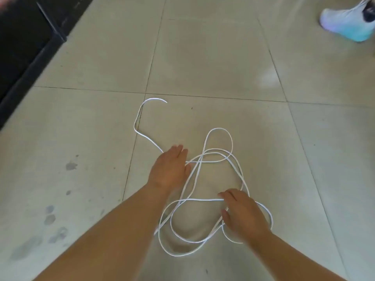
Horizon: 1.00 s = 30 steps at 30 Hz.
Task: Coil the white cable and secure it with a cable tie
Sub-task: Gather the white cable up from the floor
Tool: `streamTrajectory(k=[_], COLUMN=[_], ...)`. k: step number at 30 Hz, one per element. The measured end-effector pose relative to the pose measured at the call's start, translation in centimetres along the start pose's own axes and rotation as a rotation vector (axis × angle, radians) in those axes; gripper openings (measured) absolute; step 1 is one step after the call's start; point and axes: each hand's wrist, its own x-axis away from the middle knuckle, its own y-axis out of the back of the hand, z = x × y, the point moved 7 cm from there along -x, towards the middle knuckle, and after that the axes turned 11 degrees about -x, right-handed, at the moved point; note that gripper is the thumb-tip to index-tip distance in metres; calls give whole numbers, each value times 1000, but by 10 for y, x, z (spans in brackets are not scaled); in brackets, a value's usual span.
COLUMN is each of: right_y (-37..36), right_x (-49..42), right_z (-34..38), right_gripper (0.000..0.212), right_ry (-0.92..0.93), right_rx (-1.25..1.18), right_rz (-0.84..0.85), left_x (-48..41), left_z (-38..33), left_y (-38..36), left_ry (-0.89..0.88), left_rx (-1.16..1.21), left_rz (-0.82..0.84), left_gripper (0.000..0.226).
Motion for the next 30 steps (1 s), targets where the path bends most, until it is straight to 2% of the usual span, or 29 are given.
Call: streamTrajectory(k=[4, 9, 12, 15, 18, 20, 23, 24, 28, 30], right_y=[-3, -11, -19, -26, -29, -32, -34, -34, -33, -34], right_x=[3, 2, 5, 8, 7, 5, 1, -1, -9, -13], right_z=[-10, -13, -14, -19, -22, -23, -25, -25, -24, -23], right_gripper=[52, 56, 74, 98, 103, 105, 109, 111, 119, 120], right_ry=[3, 53, 47, 9, -17, -34, -67, -75, -111, -122], right_rx=[39, 66, 100, 154, 199, 198, 178, 168, 148, 137], right_rz=[-37, -1, 50, 75, 58, 69, 92, 95, 101, 92], left_x=[-17, -35, -36, -35, -30, -23, -7, -2, 19, 31], left_z=[2, 7, 9, 8, 2, -2, -10, -12, -25, -35], left_y=[-34, -59, -71, -73, -73, -75, -77, -79, -85, -85], left_ry=[-25, -47, -53, -62, -93, -125, -173, -177, -170, -167], left_rx=[-54, -85, -55, -44, -46, -54, -14, -7, -2, 15], left_rz=[134, 223, 245, 186, 168, 161, 150, 158, 158, 195], left_gripper=[55, 54, 49, 44, 40, 46, 80, 84, 65, 79])
